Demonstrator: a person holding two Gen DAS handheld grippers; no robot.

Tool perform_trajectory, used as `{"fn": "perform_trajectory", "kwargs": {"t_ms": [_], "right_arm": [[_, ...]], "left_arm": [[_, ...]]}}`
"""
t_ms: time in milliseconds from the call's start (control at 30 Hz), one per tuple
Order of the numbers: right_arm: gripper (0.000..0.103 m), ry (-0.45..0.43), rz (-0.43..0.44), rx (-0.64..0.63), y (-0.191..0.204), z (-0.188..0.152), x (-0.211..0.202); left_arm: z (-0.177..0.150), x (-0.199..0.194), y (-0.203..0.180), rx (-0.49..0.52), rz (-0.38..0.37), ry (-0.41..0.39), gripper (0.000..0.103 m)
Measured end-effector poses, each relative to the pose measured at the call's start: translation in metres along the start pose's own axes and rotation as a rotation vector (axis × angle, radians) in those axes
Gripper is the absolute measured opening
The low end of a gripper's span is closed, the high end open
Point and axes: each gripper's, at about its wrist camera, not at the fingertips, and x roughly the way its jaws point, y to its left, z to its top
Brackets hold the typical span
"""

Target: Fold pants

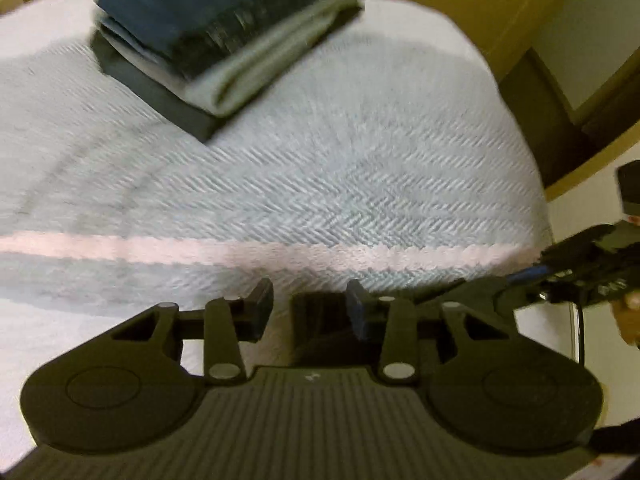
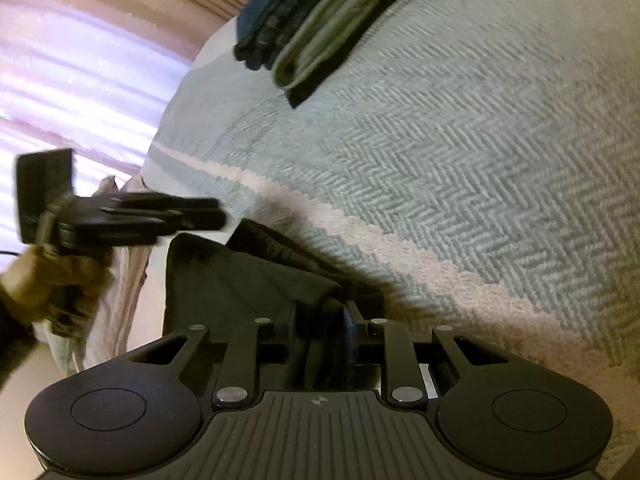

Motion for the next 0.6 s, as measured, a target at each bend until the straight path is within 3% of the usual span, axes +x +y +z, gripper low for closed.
{"fn": "perform_trajectory", "kwargs": {"t_ms": [133, 167, 233, 367, 400, 433, 500, 600], "right_arm": [[0.029, -0.032, -0.061, -0.073, 0.016, 0.0, -0.011], [0.037, -0.049, -0.066, -0.087, 0.018, 0.001, -0.013], [0.047, -0.065, -0.057, -0.096, 0.02, 0.004, -0.013], [0.048, -0.013, -0.056, -0.154, 0.024, 0.008, 0.015], [0.044, 0.014, -0.062, -0.168, 0.023, 0.008, 0.025], [0.034, 0.038, -0.059, -0.174, 0.021, 0.007, 0.032], [0.021, 0.037, -0.067, -0.178, 0.02, 0.007, 0.034], [0.019, 0.012, -0.063, -0.15, 0.02, 0.006, 0.014]], "left_arm": [[-0.019, -0.039, 0.011, -0.045, -0.029, -0.006, 0.033], [-0.023, -0.041, 0.013, -0.057, -0.037, 0.0, 0.033], [-0.032, -0.035, 0.015, -0.085, -0.064, 0.014, 0.033], [-0.042, -0.003, 0.012, -0.119, -0.085, 0.028, 0.033], [-0.044, 0.004, 0.011, -0.129, -0.085, 0.025, 0.03], [-0.045, 0.007, 0.011, -0.139, -0.093, 0.02, 0.019], [-0.044, 0.006, 0.004, -0.115, -0.071, 0.006, 0.015], [-0.033, 0.0, -0.014, -0.036, -0.065, -0.009, 0.015]]}}
